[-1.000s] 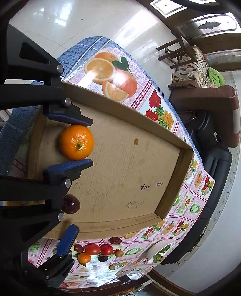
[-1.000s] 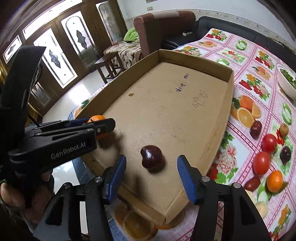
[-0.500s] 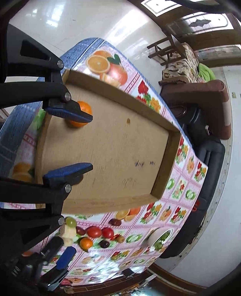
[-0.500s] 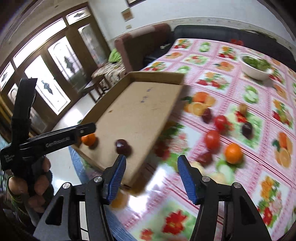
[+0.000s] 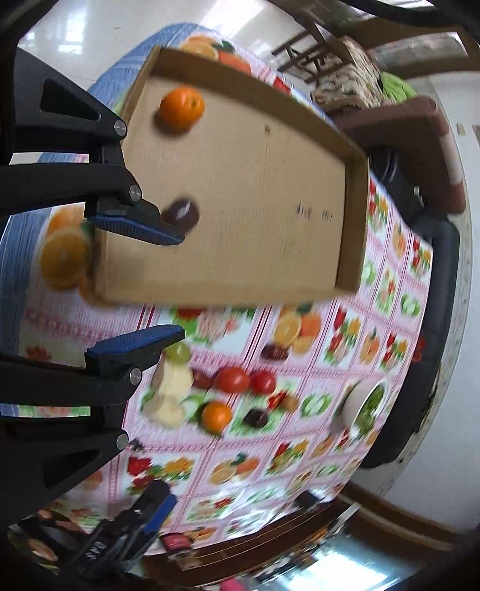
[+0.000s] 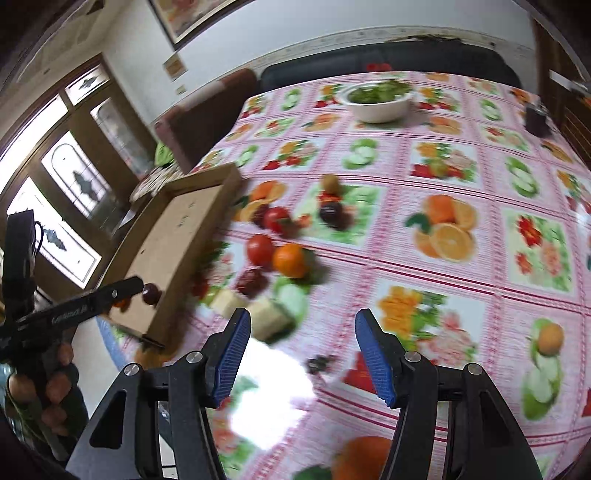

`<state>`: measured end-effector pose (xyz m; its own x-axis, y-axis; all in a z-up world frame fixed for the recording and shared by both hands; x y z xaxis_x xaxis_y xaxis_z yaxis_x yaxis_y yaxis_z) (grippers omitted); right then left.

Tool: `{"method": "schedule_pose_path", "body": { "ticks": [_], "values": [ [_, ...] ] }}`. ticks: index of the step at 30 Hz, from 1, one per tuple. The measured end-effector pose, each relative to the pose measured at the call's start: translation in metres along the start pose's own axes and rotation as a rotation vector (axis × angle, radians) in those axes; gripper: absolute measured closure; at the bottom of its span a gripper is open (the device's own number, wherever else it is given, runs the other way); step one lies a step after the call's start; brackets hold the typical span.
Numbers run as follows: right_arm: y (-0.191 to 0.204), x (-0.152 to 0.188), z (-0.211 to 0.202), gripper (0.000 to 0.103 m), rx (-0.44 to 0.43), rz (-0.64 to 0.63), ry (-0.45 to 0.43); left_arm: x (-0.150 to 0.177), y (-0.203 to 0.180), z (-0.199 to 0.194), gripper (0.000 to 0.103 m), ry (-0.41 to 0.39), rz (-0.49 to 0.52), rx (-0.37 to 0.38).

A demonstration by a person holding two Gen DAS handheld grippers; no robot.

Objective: Organize fruits
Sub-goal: 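Lift both open tools out of the box back toward the fruits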

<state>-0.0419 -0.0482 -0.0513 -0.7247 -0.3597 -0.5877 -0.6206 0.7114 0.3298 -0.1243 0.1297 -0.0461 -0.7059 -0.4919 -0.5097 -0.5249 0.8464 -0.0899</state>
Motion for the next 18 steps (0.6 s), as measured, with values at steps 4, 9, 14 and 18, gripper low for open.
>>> {"method": "schedule_pose_path", "body": {
  "ticks": [4, 9, 14, 18],
  "values": [
    [-0.022, 0.001, -0.007, 0.042, 0.018, 0.041, -0.017, 0.010, -0.025, 0.003, 0.060, 0.026, 0.043, 0.034],
    [-0.031, 0.002, -0.011, 0.042, 0.022, 0.059, -0.024, 0.019, -0.041, 0.007, 0.060, 0.050, 0.063, 0.058],
    [-0.031, 0.002, -0.008, 0.042, 0.023, 0.064, -0.024, 0.027, -0.048, 0.011, 0.060, 0.073, 0.071, 0.079],
    [-0.031, 0.002, -0.005, 0.042, 0.024, 0.066, -0.024, 0.031, -0.047, 0.017, 0.060, 0.094, 0.059, 0.100]
  ]
}}
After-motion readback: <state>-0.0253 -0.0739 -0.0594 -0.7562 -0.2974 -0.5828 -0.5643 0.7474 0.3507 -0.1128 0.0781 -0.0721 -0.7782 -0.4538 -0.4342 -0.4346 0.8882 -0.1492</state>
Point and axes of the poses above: each gripper's, at about its wrist camera, not at the fingertips, and z roughly the way its jaws point, y to its left, x to its underside, the point moved 10 cm from there along z, roughly the way its jaws point, and after that the axes turned 3 degrees about -x, right-handed, at the moved point
